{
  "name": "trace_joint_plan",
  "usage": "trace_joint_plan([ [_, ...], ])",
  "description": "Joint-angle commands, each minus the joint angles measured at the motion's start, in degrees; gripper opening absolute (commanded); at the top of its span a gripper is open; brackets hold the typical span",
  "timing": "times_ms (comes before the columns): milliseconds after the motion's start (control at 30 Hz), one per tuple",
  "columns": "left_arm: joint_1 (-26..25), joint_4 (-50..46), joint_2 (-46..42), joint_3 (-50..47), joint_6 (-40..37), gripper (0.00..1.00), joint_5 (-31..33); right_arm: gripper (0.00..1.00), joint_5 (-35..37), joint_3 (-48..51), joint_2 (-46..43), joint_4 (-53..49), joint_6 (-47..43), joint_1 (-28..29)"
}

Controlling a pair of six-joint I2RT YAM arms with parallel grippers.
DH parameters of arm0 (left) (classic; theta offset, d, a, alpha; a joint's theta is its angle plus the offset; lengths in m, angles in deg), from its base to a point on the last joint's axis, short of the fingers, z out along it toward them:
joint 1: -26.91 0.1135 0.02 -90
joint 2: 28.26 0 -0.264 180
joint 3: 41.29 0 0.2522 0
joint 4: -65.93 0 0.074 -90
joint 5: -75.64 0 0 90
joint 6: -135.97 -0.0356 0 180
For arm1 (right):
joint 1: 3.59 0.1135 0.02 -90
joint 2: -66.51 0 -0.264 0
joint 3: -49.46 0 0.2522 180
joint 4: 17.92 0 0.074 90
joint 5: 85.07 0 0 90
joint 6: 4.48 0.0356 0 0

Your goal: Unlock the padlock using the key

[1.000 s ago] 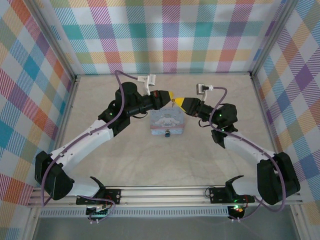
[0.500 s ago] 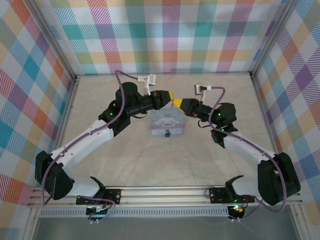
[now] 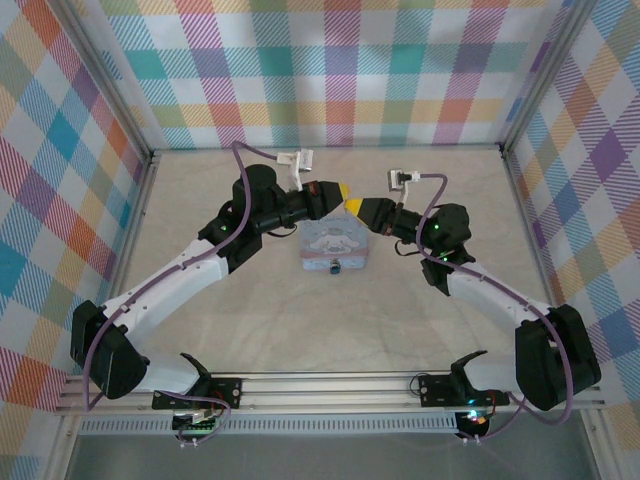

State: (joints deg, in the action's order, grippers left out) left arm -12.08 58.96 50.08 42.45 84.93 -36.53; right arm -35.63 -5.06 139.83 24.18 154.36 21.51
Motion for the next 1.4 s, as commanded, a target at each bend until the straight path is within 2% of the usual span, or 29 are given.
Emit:
trace_joint_plan([
  [0, -0.7, 2.1, -1.1, 0.1, -0.5, 0.00, 0.7, 0.09, 0.2, -0.9, 0.0, 2.5, -1.0, 0.3],
  [100, -0.7, 2.2, -1.3, -0.1, -0.4, 0.00, 0.5, 0.01, 0.2, -0.8, -0.2, 2.7, -1.5, 0.3],
  [333, -0.5, 2.1, -2.0, -0.4, -0.3, 0.00, 0.5, 0.00, -0.4, -0.7, -1.9, 0.2, -4.5, 0.2],
  [367, -0.4, 1.8, -2.0, -0.4, -0.2, 0.05, 0.5, 0.00, -0.4, -0.6, -2.3, -0.6, -5.1, 0.2],
  [400, -0.1, 1.6, -2.2, -0.4, 0.2, 0.22, 0.8, 0.00, -0.4, -0.4, -2.8, -1.2, -5.7, 0.1],
  [433, 0.2, 1.6, -2.5, -0.8, 0.7, 0.31, 1.0, 0.00, -0.5, -0.3, -3.1, -1.8, -6.2, 0.0],
  [500, 1.2, 2.6, -3.4, -1.9, 1.7, 0.45, 1.3, 0.00, -0.5, 0.0, -4.1, -3.4, -7.3, -0.1],
  [533, 1.5, 2.7, -3.9, -2.3, 1.8, 0.48, 1.5, 0.00, -0.5, 0.1, -4.5, -4.0, -7.9, -0.2],
  [700, 3.2, 1.7, -6.1, -3.6, 1.7, 0.50, 2.0, 0.00, -0.8, 0.5, -6.2, -7.2, -9.9, -0.4],
  [867, 4.6, -2.3, -8.5, -5.2, 0.9, 0.58, 4.0, 0.00, -0.7, 0.5, -8.7, -12.8, -13.0, -1.7],
  [967, 5.2, -6.9, -9.7, -6.8, -0.1, 0.64, 6.6, 0.00, -0.3, 0.3, -11.2, -20.2, -16.3, -3.4],
  [1133, 5.3, -13.2, -11.0, -12.7, -3.1, 0.66, 12.3, 0.00, 4.6, 0.0, -17.4, -40.8, -29.4, -5.4],
  [1267, 5.3, -14.2, -10.8, -18.1, -3.0, 0.72, 16.5, 0.00, 15.7, -0.7, -20.8, -56.4, -40.2, -5.4],
  [1367, 5.3, -13.5, -8.8, -21.0, -2.4, 0.73, 18.9, 0.00, 23.0, 0.5, -21.3, -61.1, -44.0, -5.4],
])
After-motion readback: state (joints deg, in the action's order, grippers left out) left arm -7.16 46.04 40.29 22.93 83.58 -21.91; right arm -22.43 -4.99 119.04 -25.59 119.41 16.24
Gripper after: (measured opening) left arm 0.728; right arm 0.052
